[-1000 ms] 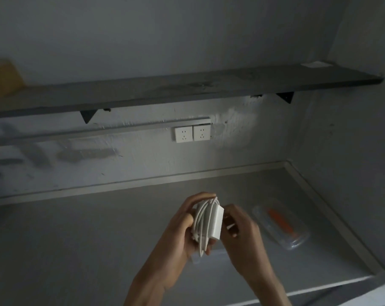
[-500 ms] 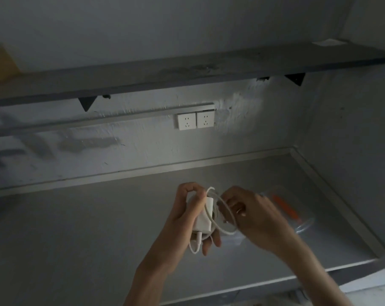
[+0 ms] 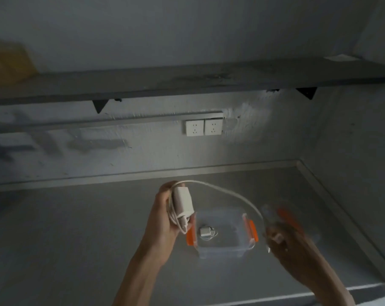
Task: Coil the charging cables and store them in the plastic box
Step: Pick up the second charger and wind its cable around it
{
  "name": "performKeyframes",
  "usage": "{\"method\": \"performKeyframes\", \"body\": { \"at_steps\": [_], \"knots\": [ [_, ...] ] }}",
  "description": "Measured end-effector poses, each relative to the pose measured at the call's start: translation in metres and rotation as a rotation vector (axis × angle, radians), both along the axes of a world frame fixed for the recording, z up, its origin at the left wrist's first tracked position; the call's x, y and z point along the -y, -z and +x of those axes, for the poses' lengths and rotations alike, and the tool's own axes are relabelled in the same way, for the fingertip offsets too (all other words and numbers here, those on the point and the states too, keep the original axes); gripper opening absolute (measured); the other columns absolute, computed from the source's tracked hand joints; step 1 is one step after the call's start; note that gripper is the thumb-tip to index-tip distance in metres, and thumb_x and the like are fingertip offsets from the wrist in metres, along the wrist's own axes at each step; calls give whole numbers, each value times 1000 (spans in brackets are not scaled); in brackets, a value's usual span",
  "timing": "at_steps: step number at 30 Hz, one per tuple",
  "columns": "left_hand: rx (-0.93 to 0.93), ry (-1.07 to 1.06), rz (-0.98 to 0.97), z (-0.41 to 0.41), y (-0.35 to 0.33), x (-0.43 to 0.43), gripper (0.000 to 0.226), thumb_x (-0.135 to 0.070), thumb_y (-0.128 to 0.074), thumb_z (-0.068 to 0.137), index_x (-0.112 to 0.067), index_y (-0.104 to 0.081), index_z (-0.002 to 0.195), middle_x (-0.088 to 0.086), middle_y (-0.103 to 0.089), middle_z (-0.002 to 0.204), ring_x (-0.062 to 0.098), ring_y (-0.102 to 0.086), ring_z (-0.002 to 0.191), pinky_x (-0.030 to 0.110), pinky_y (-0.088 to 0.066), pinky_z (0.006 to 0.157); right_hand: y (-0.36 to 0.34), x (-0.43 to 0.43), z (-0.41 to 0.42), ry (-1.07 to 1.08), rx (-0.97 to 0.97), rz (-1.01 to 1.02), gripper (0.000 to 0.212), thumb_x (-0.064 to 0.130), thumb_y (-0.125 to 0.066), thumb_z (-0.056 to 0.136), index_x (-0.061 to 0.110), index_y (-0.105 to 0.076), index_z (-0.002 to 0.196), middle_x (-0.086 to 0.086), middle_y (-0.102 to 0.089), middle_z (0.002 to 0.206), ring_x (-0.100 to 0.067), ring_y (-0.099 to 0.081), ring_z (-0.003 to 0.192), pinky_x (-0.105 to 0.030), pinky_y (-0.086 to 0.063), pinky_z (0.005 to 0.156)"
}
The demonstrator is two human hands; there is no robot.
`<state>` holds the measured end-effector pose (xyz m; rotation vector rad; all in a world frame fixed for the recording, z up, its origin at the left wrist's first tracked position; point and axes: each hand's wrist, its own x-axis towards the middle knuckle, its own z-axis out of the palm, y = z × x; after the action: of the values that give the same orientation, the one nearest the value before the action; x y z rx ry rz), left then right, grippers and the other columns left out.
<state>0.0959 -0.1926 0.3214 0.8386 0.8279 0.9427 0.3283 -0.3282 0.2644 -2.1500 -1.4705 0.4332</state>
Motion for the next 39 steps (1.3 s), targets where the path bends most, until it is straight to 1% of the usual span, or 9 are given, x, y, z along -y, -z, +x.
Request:
{"method": "performKeyframes", "body": {
  "at_steps": [2, 5, 8, 14, 17, 23, 27, 33, 39],
  "knots": [
    [-140, 21, 130, 4, 0, 1, 28, -35, -43, 99, -29, -65, 83, -1, -57, 71, 11, -58, 51, 27, -49, 49, 2, -7, -4, -97, 201, -182, 50, 0, -49, 91, 29, -53, 133, -1, -44, 150, -19, -47, 134, -31, -31, 113],
    [-356, 95, 442, 15, 5, 10, 24, -41, -36, 98, -34, -59, 97, -10, -61, 86, -2, -59, 66, 14, -49, 55, -26, -36, -29, -98, 71, 319, 61, -9, -46, 88, 22, -50, 140, 6, -45, 148, 4, -35, 138, -5, -18, 111],
    [-464, 136, 626, 22, 6, 17, 30, -43, -31, 97, -35, -57, 108, -7, -64, 106, 1, -60, 97, 3, -44, 74, -46, -62, -58, -234, -306, 547, 50, 15, -47, 98, 28, -42, 146, 19, -41, 151, 7, -30, 141, -11, -23, 114],
    [-539, 99, 770, 12, -2, 9, 27, -40, -30, 97, -35, -56, 103, -9, -64, 98, 9, -60, 98, 25, -46, 88, -26, -82, -82, -292, -761, 507, 27, 10, -44, 102, 13, -67, 116, -1, -72, 99, -13, -66, 89, -33, -53, 83],
    [-526, 131, 695, 7, -3, 13, 31, -49, -30, 92, -39, -55, 106, -13, -63, 103, 6, -59, 100, 29, -46, 86, -19, -83, -91, -211, -769, 555, 28, 12, -46, 102, 24, -71, 105, 14, -65, 70, 1, -56, 60, -17, -46, 57],
    [-155, 173, 394, 7, -1, 16, 30, -41, -48, 87, -39, -63, 113, -12, -66, 111, 6, -63, 104, 26, -51, 89, -22, -89, -104, -207, -795, 541, 50, 2, -44, 98, 35, -64, 66, 19, -56, 52, 4, -46, 48, -6, -35, 48],
    [186, 297, 129, -3, 6, 10, 41, -21, -57, 91, -5, -58, 129, 12, -66, 117, 18, -66, 104, 26, -56, 81, -20, -92, -97, -202, -802, 535, 45, 1, -45, 99, 31, -72, 80, 15, -70, 68, 1, -59, 62, -12, -44, 57],
    [430, 390, -117, -7, 15, 7, 38, -16, -51, 96, -4, -58, 132, 13, -66, 121, 22, -66, 106, 34, -55, 90, -26, -96, -89, -197, -748, 541, 34, 4, -49, 99, 23, -76, 93, 18, -73, 76, 5, -63, 67, -4, -42, 61],
    [201, 286, 19, -2, 16, 12, 37, -7, -46, 97, -7, -61, 130, 17, -66, 121, 25, -62, 109, 38, -49, 99, -23, -98, -83, -174, -654, 559, 37, 0, -53, 94, 29, -76, 97, 10, -77, 83, 0, -69, 75, -14, -51, 65]
  ]
}}
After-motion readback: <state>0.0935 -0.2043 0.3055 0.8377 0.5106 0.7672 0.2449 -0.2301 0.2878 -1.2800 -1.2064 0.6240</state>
